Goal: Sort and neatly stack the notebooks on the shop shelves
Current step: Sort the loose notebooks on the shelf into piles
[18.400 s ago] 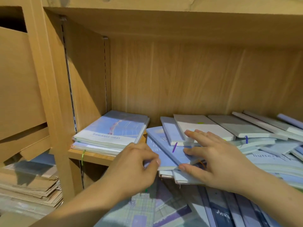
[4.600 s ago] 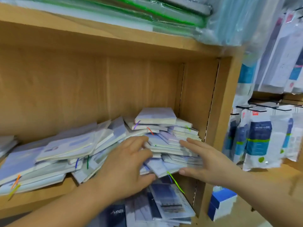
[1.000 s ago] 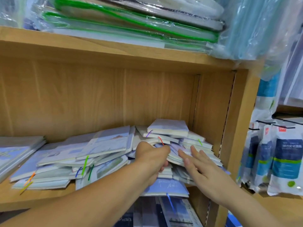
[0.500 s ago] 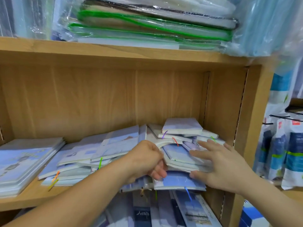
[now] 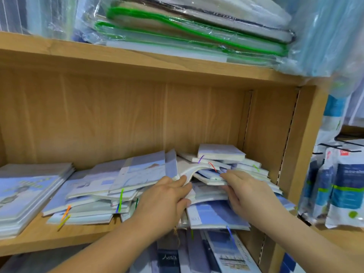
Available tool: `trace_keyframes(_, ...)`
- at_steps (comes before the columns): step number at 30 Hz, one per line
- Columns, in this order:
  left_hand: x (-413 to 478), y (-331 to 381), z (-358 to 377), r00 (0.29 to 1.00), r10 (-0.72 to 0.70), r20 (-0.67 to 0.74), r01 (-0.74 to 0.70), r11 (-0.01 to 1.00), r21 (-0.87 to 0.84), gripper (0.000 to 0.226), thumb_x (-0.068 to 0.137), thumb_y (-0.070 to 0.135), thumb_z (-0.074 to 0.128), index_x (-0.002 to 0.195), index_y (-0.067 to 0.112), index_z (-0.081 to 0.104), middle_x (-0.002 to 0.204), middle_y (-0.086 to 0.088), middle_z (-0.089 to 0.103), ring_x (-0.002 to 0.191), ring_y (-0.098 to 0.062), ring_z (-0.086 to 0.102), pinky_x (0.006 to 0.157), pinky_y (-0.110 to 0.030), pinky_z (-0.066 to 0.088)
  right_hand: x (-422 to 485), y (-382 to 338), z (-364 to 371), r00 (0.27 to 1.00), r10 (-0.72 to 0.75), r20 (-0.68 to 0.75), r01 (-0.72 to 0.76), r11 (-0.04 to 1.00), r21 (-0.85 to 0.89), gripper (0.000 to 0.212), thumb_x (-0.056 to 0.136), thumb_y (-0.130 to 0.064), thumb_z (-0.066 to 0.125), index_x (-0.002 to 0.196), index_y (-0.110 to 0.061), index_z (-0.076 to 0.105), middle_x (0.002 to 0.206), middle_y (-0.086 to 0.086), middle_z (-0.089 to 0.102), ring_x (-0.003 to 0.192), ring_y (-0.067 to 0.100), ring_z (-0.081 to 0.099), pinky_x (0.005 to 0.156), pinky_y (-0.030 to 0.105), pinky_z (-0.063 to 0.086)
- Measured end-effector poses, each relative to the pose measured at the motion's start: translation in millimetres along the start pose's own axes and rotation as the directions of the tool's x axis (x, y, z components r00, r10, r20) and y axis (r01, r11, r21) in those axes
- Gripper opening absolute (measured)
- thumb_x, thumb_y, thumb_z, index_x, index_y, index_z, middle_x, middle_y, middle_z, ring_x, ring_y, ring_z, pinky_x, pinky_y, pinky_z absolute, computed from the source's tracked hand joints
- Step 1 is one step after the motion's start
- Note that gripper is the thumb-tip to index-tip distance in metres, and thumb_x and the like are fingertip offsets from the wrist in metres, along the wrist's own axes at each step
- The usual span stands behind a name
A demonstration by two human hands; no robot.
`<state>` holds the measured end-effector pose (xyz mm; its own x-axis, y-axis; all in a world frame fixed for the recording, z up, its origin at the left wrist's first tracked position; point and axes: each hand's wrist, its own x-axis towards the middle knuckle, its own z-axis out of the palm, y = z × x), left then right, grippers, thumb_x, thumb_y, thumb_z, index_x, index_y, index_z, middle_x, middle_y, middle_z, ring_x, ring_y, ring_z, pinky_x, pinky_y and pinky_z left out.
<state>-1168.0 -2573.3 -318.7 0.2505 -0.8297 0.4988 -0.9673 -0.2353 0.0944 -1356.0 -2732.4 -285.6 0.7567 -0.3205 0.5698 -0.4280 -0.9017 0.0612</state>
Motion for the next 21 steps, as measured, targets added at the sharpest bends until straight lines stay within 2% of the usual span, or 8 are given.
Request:
trace_keyframes(2, 4.3, -5.2, 3.6, 1.0, -0.025, 0.016, 0.025, 1.0, -0.011, 0.05, 0.102, 0.052, 0.046, 0.152, 0.045, 0.039, 0.163, 0.026, 0.025, 0.136, -0.008, 0.038, 0.098, -0.022, 0.039, 7.9, 1.4, -5.0, 1.0, -0.001, -0.02, 0.001, 1.0, 0.008, 0.03, 0.104, -0.029, 0.048, 0.125, -0.016, 0.065, 0.117, 0.003, 0.068, 0.112, 0.031, 0.06, 0.075, 0.044, 0.052)
trace_keyframes(6, 11.7, -13.6, 7.6, 0.999, -0.034, 0.015, 0.034, 0.998, -0.05, 0.06, 0.1, 0.052, 0.051, 0.156, 0.044, 0.031, 0.164, 0.025, 0.023, 0.142, -0.005, 0.031, 0.105, -0.023, 0.037, 3.8, -6.1, -5.4, 0.985, -0.05, -0.165, 0.047, 0.999, -0.027, 0.008, 0.09, -0.014, 0.073, 0.094, -0.008, 0.073, 0.084, 0.007, 0.07, 0.078, 0.037, 0.068, 0.047, 0.043, 0.051)
trace_keyframes(8, 11.3, -14.6, 10.0, 1.0, -0.02, 0.024, 0.022, 0.998, -0.053, 0.062, 0.1, 0.051, 0.052, 0.157, 0.042, 0.03, 0.165, 0.024, 0.022, 0.144, -0.005, 0.029, 0.107, -0.022, 0.035, -4.9, -10.9, -0.5, 0.976, -0.077, -0.205, 0.075, 0.997, -0.02, 0.008, 0.087, -0.015, 0.077, 0.091, -0.009, 0.073, 0.084, 0.006, 0.072, 0.076, 0.035, 0.07, 0.044, 0.043, 0.052)
trace_keyframes(11, 10.6, -7.9, 4.9, 0.998, -0.057, 0.009, 0.057, 0.997, -0.06, 0.06, 0.096, 0.048, 0.06, 0.152, 0.04, 0.039, 0.161, 0.021, 0.035, 0.142, -0.01, 0.036, 0.107, -0.028, 0.041, -22.2, -1.9, 0.3, 0.98, -0.02, -0.198, 0.046, 0.991, 0.128, 0.025, 0.092, -0.04, 0.072, 0.11, -0.024, 0.075, 0.105, -0.009, 0.075, 0.098, 0.02, 0.071, 0.067, 0.039, 0.059)
trace_keyframes(13, 13.2, 4.3, -4.0, 0.998, -0.035, -0.058, 0.034, 0.999, -0.015, 0.062, 0.09, 0.048, 0.064, 0.148, 0.038, 0.044, 0.152, 0.016, 0.046, 0.138, -0.016, 0.041, 0.102, -0.033, 0.045, -35.1, 12.1, -2.3, 0.991, 0.081, -0.11, -0.06, 0.98, 0.188, 0.05, 0.09, -0.067, 0.058, 0.129, -0.038, 0.067, 0.129, -0.021, 0.065, 0.121, 0.006, 0.06, 0.091, 0.023, 0.049)
trace_keyframes(15, 18.9, 23.6, -12.0, 0.992, 0.097, -0.086, -0.097, 0.995, 0.003, 0.067, 0.088, 0.05, 0.066, 0.149, 0.032, 0.046, 0.153, 0.008, 0.046, 0.139, -0.02, 0.039, 0.107, -0.036, 0.043, -48.2, 31.1, -0.3, 0.991, 0.134, 0.0, -0.133, 0.98, 0.151, 0.072, 0.083, -0.084, 0.045, 0.143, -0.045, 0.054, 0.147, -0.025, 0.049, 0.137, 0.001, 0.044, 0.101, 0.019, 0.039)
trace_keyframes(17, 26.7, 44.7, -15.8, 0.972, 0.233, -0.007, -0.233, 0.972, 0.024, 0.058, 0.092, 0.048, 0.061, 0.145, 0.031, 0.049, 0.152, 0.008, 0.047, 0.138, -0.019, 0.04, 0.109, -0.036, 0.04, -59.8, 51.5, 2.0, 0.979, 0.175, 0.103, -0.191, 0.967, 0.167, 0.083, 0.075, -0.092, 0.045, 0.148, -0.052, 0.042, 0.156, -0.026, 0.034, 0.145, 0.001, 0.032, 0.111, 0.024, 0.035)
trace_keyframes(21, 46.1, 74.7, -20.3, 0.965, 0.26, 0.043, -0.262, 0.928, 0.265, 0.026, 0.098, 0.046, 0.049, 0.115, 0.027, 0.056, 0.116, 0.004, 0.06, 0.112, -0.025, 0.055, 0.082, -0.036, 0.043, -62.7, 91.5, 1.6, 0.958, 0.135, 0.254, -0.208, 0.935, 0.288, 0.085, 0.07, -0.089, 0.056, 0.147, -0.061, 0.034, 0.158, -0.032, 0.024, 0.15, -0.003, 0.023, 0.123, 0.031, 0.028)
